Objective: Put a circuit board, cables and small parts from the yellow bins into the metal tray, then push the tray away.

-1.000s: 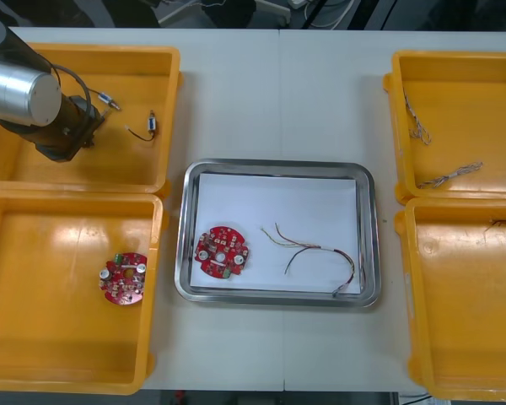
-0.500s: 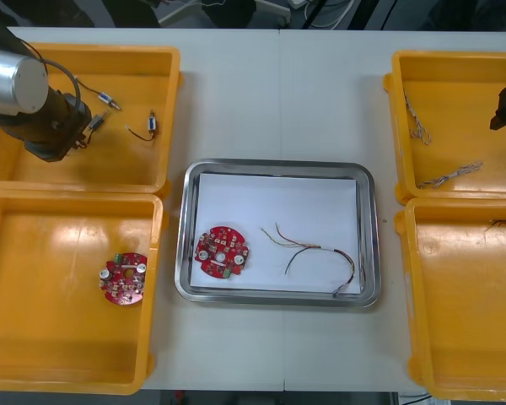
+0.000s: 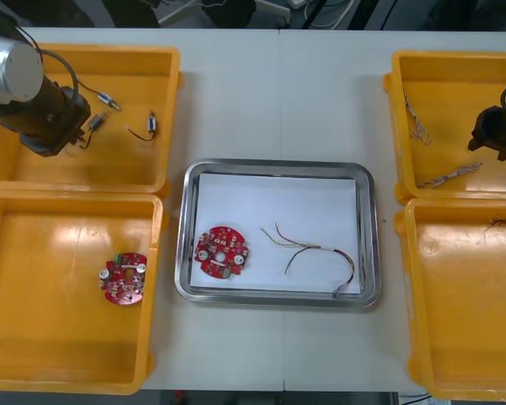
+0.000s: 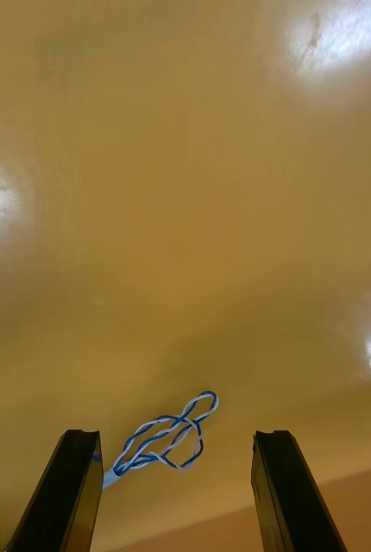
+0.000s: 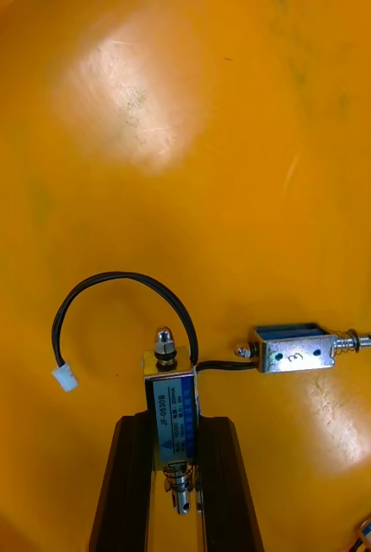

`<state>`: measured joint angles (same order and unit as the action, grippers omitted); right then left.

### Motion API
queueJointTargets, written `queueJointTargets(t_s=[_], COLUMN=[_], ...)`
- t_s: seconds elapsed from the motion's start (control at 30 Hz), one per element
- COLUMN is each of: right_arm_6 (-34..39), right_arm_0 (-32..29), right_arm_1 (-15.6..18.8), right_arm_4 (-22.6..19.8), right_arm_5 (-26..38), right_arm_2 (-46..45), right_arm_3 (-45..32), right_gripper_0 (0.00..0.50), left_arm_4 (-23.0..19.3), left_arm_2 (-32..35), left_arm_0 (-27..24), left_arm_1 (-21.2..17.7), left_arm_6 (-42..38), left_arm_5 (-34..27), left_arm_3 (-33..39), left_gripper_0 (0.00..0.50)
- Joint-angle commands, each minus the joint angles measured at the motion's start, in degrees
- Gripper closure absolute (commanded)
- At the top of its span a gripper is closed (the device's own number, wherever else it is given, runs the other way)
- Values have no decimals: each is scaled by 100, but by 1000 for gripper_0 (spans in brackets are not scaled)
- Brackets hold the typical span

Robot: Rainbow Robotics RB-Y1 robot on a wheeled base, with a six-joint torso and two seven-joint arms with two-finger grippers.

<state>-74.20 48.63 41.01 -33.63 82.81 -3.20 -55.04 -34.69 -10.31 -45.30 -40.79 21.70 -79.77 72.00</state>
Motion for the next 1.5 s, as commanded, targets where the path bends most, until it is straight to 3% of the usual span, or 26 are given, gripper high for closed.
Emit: queueJointTargets(t_s=[0.03, 0.5, 0.57, 0.6, 0.63, 0.67, 1.17, 1.2, 1.3, 1.37, 1.4, 1.43, 1.5], right_arm_6=[213, 380, 380, 380, 380, 380, 310, 310, 257, 230, 230, 213, 187], right_arm_0=[243, 164, 147, 138, 138, 147, 156, 173, 279, 358, 358, 446, 525], right_arm_1=[-146, -278, -278, -278, -278, -278, -208, -199, -137, -111, -111, -85, -58], right_arm_4=[76, 138, 138, 138, 138, 146, 234, 234, 234, 243, 243, 252, 270], right_arm_5=[-230, -432, -450, -450, -441, -441, -370, -344, -221, -142, -142, -54, -1], right_arm_2=[4, 83, 100, 109, 109, 109, 109, 109, 109, 109, 109, 109, 109], right_arm_3=[178, 564, 564, 564, 564, 564, 318, 292, 292, 292, 292, 292, 292], right_gripper_0=[0, 0, 171, 363, 460, 492, 500, 500, 500, 500, 500, 500, 500], left_arm_4=[-29, -55, -64, -55, -64, -64, -134, -152, -160, -160, -160, -160, -169], left_arm_2=[170, 179, 188, 205, 223, 240, 319, 319, 319, 319, 319, 311, 319], left_arm_0=[-260, -190, -129, -76, -32, -6, 205, 205, 205, 205, 205, 197, 197], left_arm_1=[-289, -429, -456, -482, -500, -509, -535, -535, -535, -535, -535, -535, -535], left_arm_6=[502, 801, 862, 976, 1082, 1117, 1258, 1249, 1214, 1205, 1205, 1196, 1187], left_arm_5=[-74, -100, -100, -100, -100, -92, 40, 49, 84, 110, 110, 119, 119], left_arm_3=[236, 227, 236, 227, 227, 227, 183, 183, 183, 192, 192, 192, 192], left_gripper_0=[500, 500, 500, 500, 500, 500, 499, 476, 190, 93, 93, 7, 0])
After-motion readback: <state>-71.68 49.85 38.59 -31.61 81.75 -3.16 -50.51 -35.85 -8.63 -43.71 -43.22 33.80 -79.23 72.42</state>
